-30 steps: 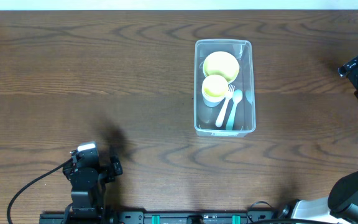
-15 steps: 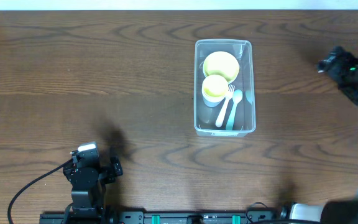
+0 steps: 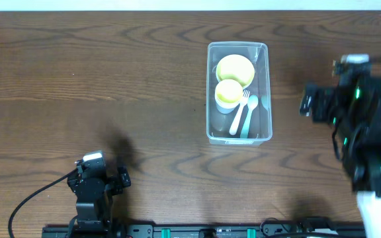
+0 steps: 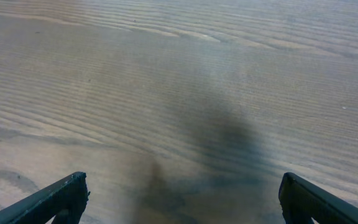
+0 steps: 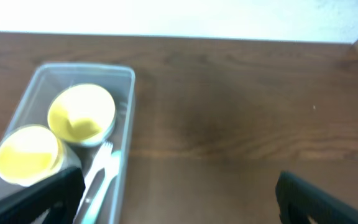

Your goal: Pack container

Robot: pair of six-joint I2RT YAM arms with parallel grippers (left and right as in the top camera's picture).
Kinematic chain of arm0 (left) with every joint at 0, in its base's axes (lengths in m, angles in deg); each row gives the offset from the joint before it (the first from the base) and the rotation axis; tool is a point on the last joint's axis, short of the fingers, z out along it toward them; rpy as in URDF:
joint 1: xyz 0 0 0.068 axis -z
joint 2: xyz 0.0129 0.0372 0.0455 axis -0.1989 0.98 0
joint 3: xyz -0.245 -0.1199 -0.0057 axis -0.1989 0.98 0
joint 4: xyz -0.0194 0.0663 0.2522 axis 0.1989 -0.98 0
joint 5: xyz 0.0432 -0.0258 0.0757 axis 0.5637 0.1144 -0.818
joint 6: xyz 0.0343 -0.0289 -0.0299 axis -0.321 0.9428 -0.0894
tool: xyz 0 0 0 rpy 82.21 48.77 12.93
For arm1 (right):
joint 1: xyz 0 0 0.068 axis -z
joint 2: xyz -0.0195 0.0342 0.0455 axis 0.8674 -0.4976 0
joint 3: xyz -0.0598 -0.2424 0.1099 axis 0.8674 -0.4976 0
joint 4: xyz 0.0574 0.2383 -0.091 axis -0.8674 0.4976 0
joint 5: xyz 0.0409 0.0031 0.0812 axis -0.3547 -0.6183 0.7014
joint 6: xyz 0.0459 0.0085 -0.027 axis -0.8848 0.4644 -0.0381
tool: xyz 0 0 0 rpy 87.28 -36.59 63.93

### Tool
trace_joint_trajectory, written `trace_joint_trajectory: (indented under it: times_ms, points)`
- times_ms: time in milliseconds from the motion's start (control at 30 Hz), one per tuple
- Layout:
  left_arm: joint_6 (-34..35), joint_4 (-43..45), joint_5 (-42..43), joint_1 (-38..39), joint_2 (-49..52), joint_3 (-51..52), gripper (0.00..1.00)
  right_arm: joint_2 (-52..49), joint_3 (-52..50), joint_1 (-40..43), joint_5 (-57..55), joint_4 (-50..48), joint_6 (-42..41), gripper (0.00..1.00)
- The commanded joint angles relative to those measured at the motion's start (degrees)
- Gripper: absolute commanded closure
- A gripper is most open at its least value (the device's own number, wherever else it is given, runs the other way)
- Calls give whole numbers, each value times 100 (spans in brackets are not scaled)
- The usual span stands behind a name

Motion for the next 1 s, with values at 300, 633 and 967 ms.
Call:
trace_joint_trajectory:
  times_ms: [300, 633, 967]
  points:
    - [28, -22, -26, -28, -39, 35, 2, 3447, -3335, 166, -96, -715, 717, 1]
    - [28, -22, -26, -28, -39, 35, 2, 4830, -4538, 164, -66, -717, 647, 1]
    - [28, -22, -26, -28, -39, 35, 2, 5324, -5180, 164, 22, -734, 496, 1]
